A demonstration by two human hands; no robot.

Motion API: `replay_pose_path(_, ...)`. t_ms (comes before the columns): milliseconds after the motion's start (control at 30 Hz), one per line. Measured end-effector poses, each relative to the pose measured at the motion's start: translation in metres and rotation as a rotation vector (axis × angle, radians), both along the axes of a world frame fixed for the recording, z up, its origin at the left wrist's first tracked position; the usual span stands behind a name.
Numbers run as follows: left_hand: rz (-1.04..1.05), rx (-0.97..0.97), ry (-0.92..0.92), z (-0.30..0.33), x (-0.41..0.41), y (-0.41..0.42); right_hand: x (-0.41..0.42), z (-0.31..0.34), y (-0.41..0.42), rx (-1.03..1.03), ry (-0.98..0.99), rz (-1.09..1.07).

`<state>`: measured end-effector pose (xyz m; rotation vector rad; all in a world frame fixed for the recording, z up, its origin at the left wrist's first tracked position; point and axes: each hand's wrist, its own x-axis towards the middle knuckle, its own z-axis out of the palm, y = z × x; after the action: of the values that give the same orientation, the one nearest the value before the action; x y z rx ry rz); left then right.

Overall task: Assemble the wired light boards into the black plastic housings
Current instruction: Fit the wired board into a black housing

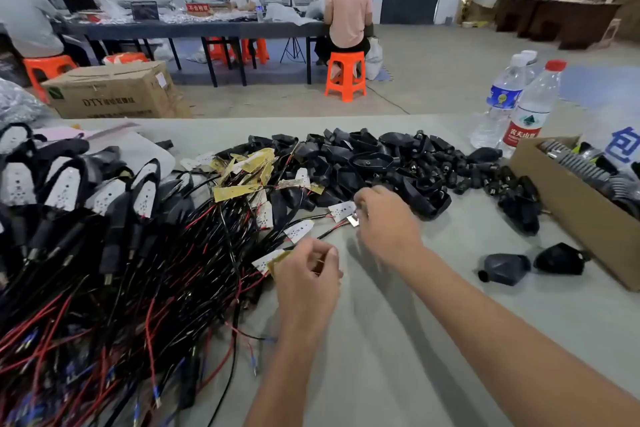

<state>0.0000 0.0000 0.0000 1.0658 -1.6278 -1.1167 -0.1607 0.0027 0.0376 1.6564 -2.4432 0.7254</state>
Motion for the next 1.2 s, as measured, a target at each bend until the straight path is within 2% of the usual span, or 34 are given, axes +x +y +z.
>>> replay_pose_path(100, 0.015, -0.018, 0.078, -0.004, -0.007, -0.010, -0.019, -0.002, -0.045, 0.010, 0.136, -0.024)
replay_pose_path(233, 0.016, -0.089, 0.024, -0.003, -0.015, -0.014, -0.027, -0.007, -0.068, 0.141, 0.190, -0.084)
replay_pose_path(267, 0.009, -0.085, 0.003, -0.005, -0.015, -0.014, -0.028, -0.007, -0.065, 0.129, 0.177, -0.101)
replay_pose_path(367, -0.010, 0.016, 0.049, -0.004, -0.015, -0.019, -0.034, -0.011, -0.049, -0.091, 0.052, -0.100)
replay_pose_path(433, -0.033, 0.143, 0.160, 0.000, -0.014, -0.023, -0.025, -0.013, -0.025, -0.206, -0.019, 0.045)
replay_pose_path(533, -0.125, 0.306, 0.305, 0.007, -0.013, -0.024, -0.007, -0.016, 0.008, -0.206, 0.007, 0.349)
replay_pose_path(633, -0.062, 0.315, 0.340, 0.008, -0.012, -0.027, 0.005, -0.019, 0.018, -0.213, -0.029, 0.498)
replay_pose_path(700, 0.013, 0.295, 0.347, 0.006, -0.009, -0.029, 0.010, -0.018, 0.015, -0.215, -0.072, 0.467)
replay_pose_path(833, 0.202, 0.145, 0.244, 0.006, -0.008, -0.029, 0.010, -0.009, -0.010, -0.159, -0.091, 0.176)
replay_pose_path(1000, 0.240, -0.024, 0.092, 0.000, -0.005, -0.029, 0.031, -0.004, -0.046, 0.144, 0.025, 0.253)
replay_pose_path(1200, 0.327, -0.108, 0.173, 0.007, -0.005, -0.027, 0.020, -0.012, -0.031, 0.069, 0.110, 0.121)
